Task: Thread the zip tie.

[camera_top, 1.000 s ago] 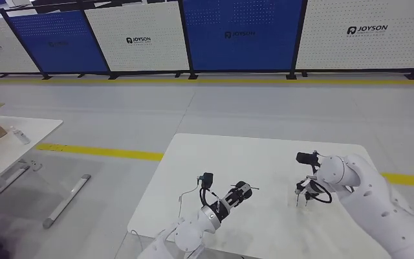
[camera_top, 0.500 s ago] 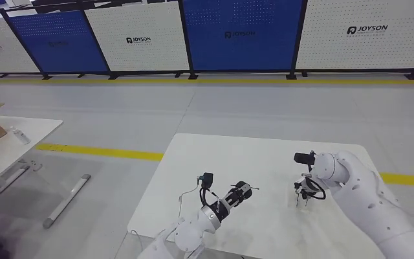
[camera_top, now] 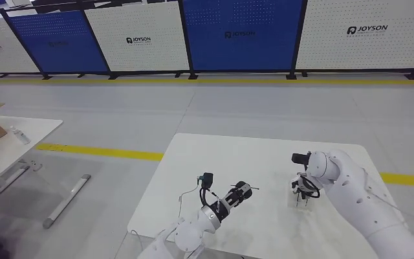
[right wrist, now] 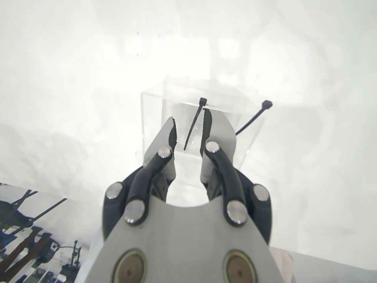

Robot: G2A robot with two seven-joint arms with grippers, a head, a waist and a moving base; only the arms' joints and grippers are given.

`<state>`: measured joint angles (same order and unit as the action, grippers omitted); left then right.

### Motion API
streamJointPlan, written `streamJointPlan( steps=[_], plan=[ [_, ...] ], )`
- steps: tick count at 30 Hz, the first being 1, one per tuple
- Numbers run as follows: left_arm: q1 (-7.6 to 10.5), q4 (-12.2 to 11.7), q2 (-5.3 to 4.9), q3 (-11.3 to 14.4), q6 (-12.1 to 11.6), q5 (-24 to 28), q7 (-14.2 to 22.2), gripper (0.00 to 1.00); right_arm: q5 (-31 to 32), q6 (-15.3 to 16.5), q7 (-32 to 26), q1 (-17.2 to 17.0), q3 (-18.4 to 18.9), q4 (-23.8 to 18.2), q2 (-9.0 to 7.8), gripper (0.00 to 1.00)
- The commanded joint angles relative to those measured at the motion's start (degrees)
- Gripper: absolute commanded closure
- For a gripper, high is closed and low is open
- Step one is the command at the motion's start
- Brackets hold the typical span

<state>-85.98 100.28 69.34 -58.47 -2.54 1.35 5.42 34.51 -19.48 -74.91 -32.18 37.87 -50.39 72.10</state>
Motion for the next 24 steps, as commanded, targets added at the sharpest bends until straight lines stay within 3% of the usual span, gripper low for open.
streamJointPlan(
  steps=[1, 8, 11, 15, 20, 24],
  plan=[
    [0.0, 0.0, 0.0, 0.0, 0.0, 0.0, 0.0, 1.0, 0.43, 0.0, -0.06, 0.21, -0.05, 0.79, 0.42, 0.79],
    [0.0, 0.0, 0.0, 0.0, 0.0, 0.0, 0.0, 1.0, 1.17, 0.0, -0.22, 0.51, -0.12, 3.14, 1.75, 0.85],
    [0.0, 0.0, 0.0, 0.0, 0.0, 0.0, 0.0, 1.0, 1.38, 0.0, -0.21, 0.58, -0.13, 3.83, 2.16, 1.0],
    [0.0, 0.0, 0.0, 0.0, 0.0, 0.0, 0.0, 1.0, 1.94, 0.0, -0.16, 0.66, 0.18, 4.16, 2.45, 1.0],
    [0.0, 0.0, 0.0, 0.0, 0.0, 0.0, 0.0, 1.0, 2.9, 0.0, 0.13, 0.08, 1.8, 2.3, 1.89, 1.0],
    [0.0, 0.0, 0.0, 0.0, 0.0, 0.0, 0.0, 1.0, 3.99, 0.0, -0.04, -1.59, 4.69, -1.92, 0.46, 1.0]
  ],
)
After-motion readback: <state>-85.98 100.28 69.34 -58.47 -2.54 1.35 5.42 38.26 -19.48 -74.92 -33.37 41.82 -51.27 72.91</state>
